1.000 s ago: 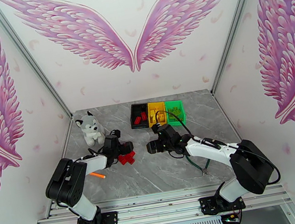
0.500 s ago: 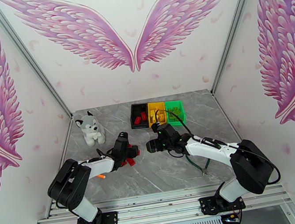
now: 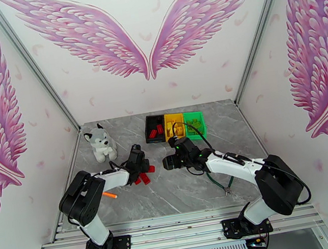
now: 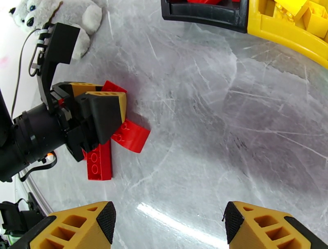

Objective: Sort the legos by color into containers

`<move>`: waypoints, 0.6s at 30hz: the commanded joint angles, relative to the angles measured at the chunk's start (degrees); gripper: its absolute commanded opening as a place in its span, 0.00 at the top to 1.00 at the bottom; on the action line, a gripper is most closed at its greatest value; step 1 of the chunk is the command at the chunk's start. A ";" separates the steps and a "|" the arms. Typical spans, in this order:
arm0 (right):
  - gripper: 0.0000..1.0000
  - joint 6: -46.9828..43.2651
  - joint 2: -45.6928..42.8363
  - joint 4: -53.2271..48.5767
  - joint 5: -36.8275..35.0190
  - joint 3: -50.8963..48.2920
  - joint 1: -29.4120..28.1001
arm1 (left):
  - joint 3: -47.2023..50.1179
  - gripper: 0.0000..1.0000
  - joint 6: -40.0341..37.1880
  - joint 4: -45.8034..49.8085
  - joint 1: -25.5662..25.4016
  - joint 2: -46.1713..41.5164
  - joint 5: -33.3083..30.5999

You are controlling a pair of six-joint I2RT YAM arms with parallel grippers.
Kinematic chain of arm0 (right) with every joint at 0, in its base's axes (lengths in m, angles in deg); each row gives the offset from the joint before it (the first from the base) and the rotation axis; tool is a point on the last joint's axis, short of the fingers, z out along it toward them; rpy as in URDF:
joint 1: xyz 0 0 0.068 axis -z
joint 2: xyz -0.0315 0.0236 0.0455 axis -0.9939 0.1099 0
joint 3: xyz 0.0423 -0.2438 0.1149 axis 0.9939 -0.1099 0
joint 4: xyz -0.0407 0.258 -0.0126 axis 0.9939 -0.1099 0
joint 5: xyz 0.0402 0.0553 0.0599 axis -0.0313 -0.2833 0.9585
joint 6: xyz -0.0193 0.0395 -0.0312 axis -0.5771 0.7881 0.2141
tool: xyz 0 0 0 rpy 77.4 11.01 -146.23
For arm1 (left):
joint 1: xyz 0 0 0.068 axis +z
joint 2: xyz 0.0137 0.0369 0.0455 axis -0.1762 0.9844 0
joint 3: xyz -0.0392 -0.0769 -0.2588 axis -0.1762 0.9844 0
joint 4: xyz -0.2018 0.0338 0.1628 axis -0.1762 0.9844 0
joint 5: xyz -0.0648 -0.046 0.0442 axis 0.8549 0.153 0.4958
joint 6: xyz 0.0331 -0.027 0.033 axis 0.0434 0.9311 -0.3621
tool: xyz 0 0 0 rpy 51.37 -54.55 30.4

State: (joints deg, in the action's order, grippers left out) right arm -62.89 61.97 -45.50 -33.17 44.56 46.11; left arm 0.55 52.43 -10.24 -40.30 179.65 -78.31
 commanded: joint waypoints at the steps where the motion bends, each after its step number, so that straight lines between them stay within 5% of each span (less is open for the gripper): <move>1: 0.24 -0.40 0.56 -1.22 -0.60 1.82 -0.30 | -1.29 0.54 -0.65 2.60 0.79 1.28 -0.44; 7: 0.25 -0.42 0.55 -1.33 -0.76 1.86 -0.36 | -1.38 0.63 -0.87 2.93 0.99 -1.07 0.20; 18: 0.24 -0.32 -2.09 -1.31 -2.76 0.91 0.26 | -6.53 0.65 -0.21 1.51 0.32 -6.76 8.89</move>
State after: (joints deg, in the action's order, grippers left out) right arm -62.89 61.88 -45.82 -33.76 44.56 46.13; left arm -2.20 51.75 -8.08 -39.69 174.49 -73.21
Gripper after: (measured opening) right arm 0.762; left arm 0.365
